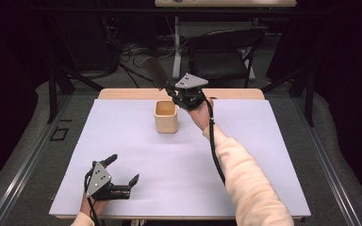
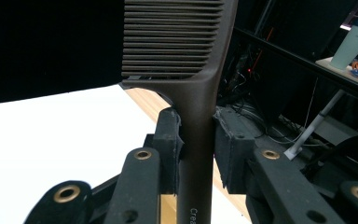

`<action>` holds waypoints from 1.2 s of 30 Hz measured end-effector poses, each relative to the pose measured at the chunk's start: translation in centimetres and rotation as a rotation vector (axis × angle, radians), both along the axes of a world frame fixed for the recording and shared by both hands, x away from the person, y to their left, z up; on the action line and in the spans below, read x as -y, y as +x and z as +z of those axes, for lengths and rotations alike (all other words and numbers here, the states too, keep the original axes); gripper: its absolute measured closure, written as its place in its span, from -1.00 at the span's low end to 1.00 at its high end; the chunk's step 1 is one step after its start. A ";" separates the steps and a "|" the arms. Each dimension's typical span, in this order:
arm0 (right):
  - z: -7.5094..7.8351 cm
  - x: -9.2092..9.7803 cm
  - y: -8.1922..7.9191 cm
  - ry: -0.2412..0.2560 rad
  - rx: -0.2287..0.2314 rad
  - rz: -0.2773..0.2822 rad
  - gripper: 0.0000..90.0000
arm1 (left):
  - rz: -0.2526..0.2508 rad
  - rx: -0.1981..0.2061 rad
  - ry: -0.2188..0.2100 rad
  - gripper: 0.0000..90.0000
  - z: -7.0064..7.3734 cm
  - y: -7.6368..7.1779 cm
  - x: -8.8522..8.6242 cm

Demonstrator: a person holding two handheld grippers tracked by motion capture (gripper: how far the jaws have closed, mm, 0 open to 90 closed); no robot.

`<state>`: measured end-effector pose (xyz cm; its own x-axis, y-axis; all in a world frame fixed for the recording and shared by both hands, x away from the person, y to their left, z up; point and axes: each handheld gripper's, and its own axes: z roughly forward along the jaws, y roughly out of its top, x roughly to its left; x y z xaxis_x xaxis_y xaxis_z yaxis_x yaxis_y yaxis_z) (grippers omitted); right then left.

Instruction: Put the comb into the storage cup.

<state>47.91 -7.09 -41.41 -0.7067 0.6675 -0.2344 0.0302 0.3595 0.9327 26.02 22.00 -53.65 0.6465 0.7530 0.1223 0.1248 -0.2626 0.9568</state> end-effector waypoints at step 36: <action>-0.6 -2.0 0.3 0.051 0.010 0.027 0.60 | -0.001 0.001 0.002 -1.00 0.0 0.0 0.0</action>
<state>48.18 -5.10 -42.06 -0.7225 0.6595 -0.2076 0.0120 0.3121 0.9500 26.00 22.01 -53.62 0.6471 0.7522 0.1244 0.1234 -0.2643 0.9565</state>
